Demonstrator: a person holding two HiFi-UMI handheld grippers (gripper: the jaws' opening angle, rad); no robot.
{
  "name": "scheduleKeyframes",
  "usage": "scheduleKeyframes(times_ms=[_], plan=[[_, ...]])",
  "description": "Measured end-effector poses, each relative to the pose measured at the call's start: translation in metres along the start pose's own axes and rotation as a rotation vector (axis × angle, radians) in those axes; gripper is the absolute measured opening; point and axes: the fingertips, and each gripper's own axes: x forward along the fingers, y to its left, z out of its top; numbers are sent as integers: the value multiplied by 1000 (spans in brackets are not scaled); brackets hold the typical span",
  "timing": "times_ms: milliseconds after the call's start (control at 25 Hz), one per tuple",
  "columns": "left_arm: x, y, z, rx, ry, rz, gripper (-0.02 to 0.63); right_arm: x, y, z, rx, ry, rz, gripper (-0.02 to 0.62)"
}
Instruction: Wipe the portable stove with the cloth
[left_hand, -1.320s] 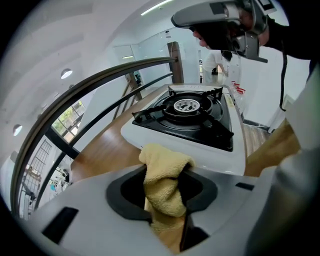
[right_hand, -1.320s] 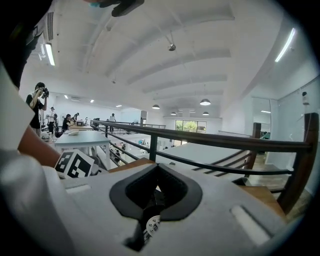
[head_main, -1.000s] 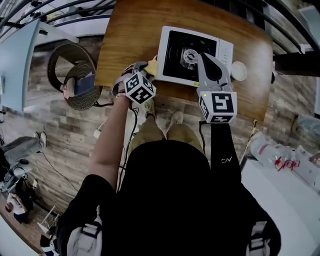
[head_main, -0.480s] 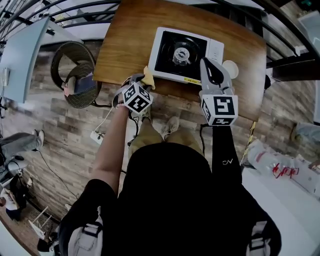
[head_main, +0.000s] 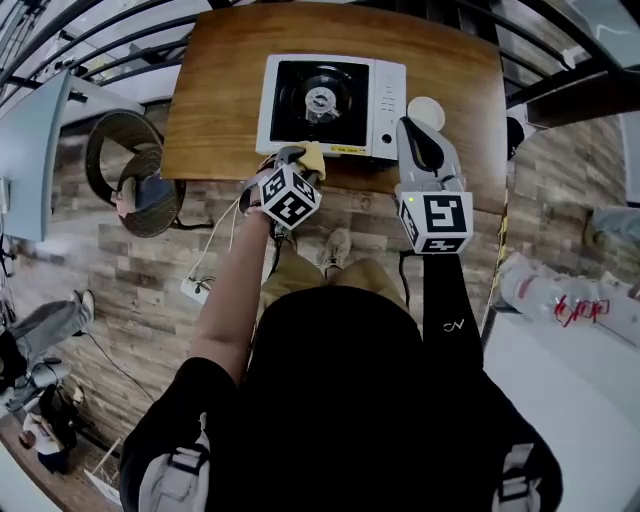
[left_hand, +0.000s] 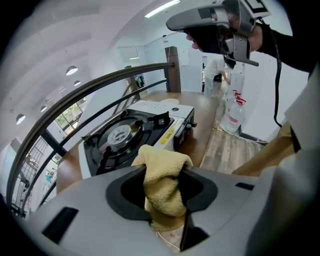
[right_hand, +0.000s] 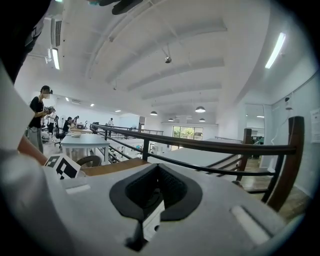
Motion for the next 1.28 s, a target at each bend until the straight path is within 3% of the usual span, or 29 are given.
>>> scheduleKeyframes(times_ms=[400,920,1280], plan=[[23,-69,66,133,-79,-121,138,-55,-55,-24,33,32,-152,0],[33,-140,141,260,-195,-271,140,-89,-81,-36,31,63,-249,0],[10,-118,167,246,-240,-267,140,-72,-79,-21,16,55,-262,-2]])
